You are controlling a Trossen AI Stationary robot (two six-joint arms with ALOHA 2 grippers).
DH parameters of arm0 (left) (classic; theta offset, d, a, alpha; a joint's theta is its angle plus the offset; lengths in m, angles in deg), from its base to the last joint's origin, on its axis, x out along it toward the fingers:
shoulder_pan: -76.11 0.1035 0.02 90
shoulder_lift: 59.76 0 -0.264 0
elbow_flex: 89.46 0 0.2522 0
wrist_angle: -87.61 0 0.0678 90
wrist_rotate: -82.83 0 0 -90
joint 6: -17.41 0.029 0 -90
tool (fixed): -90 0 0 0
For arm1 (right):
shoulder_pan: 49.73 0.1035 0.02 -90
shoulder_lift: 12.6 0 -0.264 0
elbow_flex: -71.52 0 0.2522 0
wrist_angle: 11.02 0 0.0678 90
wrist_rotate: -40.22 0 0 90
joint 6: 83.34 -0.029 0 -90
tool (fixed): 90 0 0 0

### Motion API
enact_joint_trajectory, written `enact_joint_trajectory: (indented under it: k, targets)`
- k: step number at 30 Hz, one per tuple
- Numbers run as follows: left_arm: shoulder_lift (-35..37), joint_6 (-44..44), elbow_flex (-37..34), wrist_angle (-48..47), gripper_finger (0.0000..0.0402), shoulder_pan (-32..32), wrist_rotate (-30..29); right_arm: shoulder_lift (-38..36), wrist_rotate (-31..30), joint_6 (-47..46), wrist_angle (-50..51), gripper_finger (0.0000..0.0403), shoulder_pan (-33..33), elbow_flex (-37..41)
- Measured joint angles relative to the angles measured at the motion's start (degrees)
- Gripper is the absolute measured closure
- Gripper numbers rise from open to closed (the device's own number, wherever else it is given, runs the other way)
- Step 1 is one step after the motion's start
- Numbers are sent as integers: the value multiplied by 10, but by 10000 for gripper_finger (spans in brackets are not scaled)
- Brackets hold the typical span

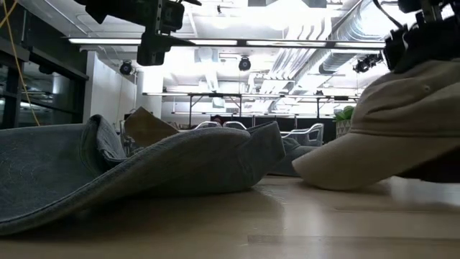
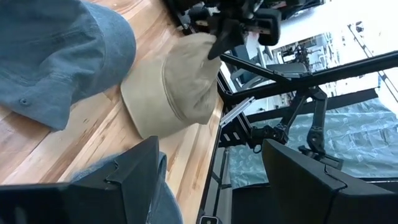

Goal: Pick & Place hat
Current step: Put the brown cap into the left transparent bin

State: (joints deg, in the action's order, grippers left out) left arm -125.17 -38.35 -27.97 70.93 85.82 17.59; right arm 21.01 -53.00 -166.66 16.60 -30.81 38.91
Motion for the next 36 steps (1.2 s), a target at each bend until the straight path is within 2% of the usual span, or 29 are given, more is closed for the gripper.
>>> enact_joint_trajectory:
  k: [6,16,24,30,36]
  targets:
    - [0,0,0,0,138,0,-3,29,-12,6,133,401,0,-103]
    - [0,-2,0,1,138,0,-18,146,-79,34,258,402,0,-290]
    - [0,-3,0,35,138,0,-82,258,-183,57,295,403,-9,-391]
    - [0,-2,0,92,138,0,-72,327,-229,74,296,403,-28,-432]
    - [0,-15,0,130,138,0,-57,357,-257,90,258,403,-46,-455]
